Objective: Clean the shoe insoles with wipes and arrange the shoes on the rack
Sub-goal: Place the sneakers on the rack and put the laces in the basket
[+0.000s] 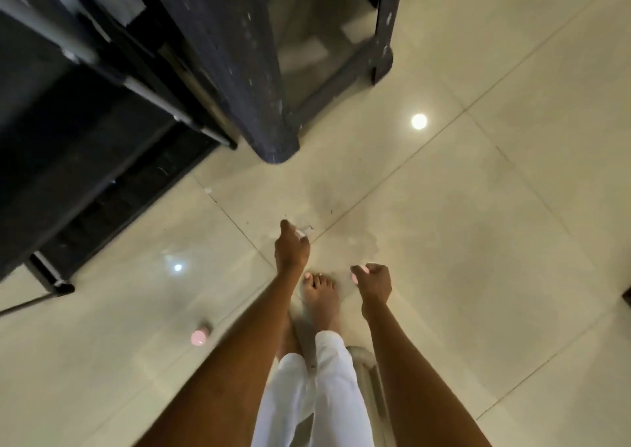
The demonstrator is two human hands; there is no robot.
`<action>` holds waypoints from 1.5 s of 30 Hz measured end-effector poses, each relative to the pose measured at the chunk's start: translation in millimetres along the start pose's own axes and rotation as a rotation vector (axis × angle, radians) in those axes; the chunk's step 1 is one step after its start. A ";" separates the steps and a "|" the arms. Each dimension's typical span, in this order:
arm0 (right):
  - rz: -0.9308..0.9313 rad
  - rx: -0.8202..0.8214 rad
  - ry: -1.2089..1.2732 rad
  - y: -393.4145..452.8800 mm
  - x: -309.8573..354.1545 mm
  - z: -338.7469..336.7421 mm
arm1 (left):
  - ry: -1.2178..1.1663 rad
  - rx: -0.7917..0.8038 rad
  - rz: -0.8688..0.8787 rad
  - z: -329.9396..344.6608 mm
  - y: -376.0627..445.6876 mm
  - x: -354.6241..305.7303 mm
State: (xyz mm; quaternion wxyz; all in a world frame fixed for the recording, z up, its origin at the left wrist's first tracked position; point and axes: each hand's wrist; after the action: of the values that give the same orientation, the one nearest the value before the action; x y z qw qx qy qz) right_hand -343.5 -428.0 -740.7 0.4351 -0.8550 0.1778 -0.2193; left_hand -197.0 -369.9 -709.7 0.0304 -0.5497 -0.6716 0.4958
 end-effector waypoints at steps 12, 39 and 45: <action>-0.210 0.089 0.154 -146.2 199.6 -116.0 | -0.613 0.024 0.008 -107.5 -89.9 -168.8; -0.877 -0.114 -0.149 -334.9 525.4 -231.2 | -0.949 -0.014 0.005 -263.2 -124.2 -494.8; -1.079 -0.018 -0.605 -270.1 583.1 -211.5 | -0.838 -0.237 -0.021 -251.0 -51.1 -529.0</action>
State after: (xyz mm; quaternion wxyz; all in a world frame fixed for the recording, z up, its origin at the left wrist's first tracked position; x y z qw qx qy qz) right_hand 65.2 -706.6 -279.2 0.2866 -0.8524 -0.4091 -0.1547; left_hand 122.2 -612.8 -280.0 -0.3033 -0.2938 -0.6837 0.5952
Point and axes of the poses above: each hand's wrist, its own y-axis towards the middle knuckle, its own z-axis out of the palm, x = y × z, and after that the axes turned 13 degrees about -y, right-handed
